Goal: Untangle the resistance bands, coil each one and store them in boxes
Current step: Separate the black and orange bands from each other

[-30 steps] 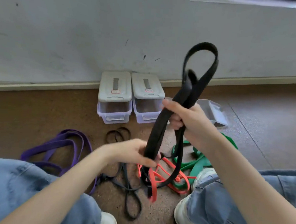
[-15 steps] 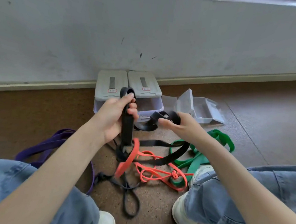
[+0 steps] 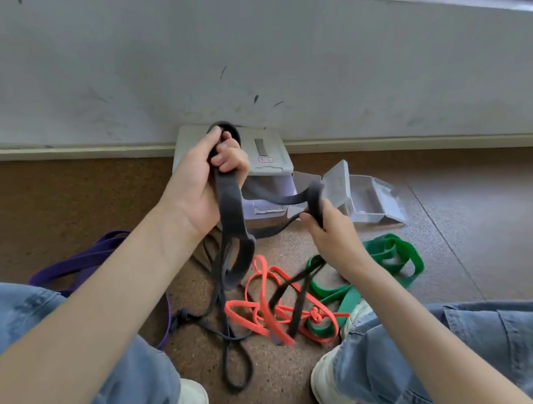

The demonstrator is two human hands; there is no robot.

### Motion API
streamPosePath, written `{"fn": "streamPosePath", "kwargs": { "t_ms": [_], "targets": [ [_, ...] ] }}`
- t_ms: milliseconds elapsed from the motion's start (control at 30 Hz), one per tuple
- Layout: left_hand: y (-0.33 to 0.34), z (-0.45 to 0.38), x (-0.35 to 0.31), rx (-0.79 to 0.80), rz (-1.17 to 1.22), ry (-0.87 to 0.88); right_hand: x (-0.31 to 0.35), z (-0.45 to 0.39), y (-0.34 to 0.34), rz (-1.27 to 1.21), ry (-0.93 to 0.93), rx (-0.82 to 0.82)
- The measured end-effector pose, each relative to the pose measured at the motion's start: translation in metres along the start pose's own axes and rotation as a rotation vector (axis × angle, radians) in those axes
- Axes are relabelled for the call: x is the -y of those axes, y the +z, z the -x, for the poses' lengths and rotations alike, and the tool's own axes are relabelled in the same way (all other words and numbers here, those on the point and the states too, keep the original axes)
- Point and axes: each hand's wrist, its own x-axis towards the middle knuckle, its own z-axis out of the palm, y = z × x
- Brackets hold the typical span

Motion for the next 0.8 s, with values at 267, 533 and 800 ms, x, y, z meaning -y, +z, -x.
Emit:
{"fn": "streamPosePath", "kwargs": {
  "t_ms": [267, 533, 800],
  "targets": [
    [-0.051, 0.002, 0.017, -0.102, -1.233, -0.090, 0.020, -0.001, -0.027, -0.696, 0.137, 0.067],
    [-0.076, 0.006, 0.043, 0.127, -1.376, -0.246, 0.024, 0.008, -0.013, -1.005, 0.313, 0.276],
    [-0.094, 0.005, 0.046, -0.165, -1.709, 0.172, 0.030, 0.008, -0.004, -0.538, 0.253, 0.593]
  ]
}}
